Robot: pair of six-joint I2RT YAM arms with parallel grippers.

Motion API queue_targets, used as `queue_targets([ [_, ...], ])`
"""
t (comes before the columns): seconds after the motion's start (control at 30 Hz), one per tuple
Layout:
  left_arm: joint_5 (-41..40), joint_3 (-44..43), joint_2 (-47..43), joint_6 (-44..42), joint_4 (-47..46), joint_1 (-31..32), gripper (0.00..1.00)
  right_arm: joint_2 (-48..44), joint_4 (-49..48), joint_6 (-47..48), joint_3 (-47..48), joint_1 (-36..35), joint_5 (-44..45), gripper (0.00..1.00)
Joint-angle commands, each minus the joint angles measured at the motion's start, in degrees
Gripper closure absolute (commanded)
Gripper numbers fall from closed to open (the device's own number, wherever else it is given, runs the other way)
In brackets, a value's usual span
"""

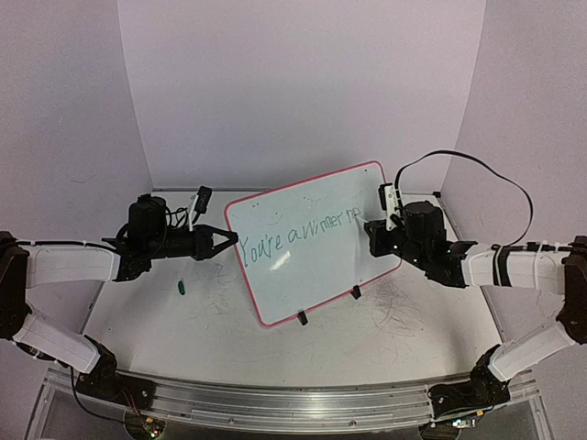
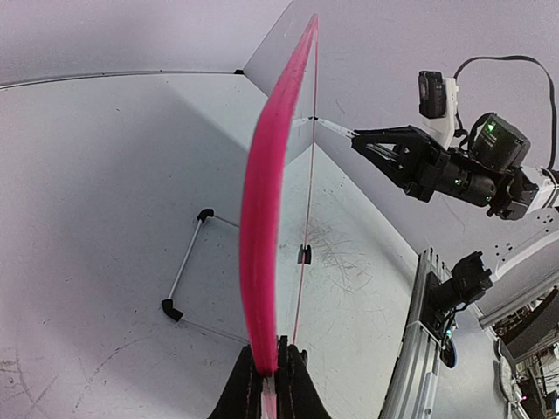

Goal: Write a sentence on the whiteboard

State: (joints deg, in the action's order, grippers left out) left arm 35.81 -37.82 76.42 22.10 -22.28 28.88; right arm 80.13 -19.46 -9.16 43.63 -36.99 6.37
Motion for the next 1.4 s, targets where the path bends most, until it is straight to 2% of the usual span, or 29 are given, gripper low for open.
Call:
queue_targets([
  [0.0,-1.61,-1.63,-1.06,-3.68,2.07,-0.41,1.0,-5.0,-0.41,-1.2,0.48,1.2,1.32,1.0],
  [0.23,-1.63,-1.51,-1.27,-3.73,2.07,-0.37,1.0,-1.27,-1.17,0.4,2.17,2.25,1.17,1.0],
  [0.77,-1.6,-1.64,-1.26,-3.9,2.21,-0.37,1.0,1.13,-2.94,1.72,3.56,2.26,2.24,1.0],
  [1.37,-1.56,-1.55,-1.54,-3.99,2.37,-0.41,1.0,0.47,-0.14,-0.89,-0.82,2.24,4.07,1.0],
])
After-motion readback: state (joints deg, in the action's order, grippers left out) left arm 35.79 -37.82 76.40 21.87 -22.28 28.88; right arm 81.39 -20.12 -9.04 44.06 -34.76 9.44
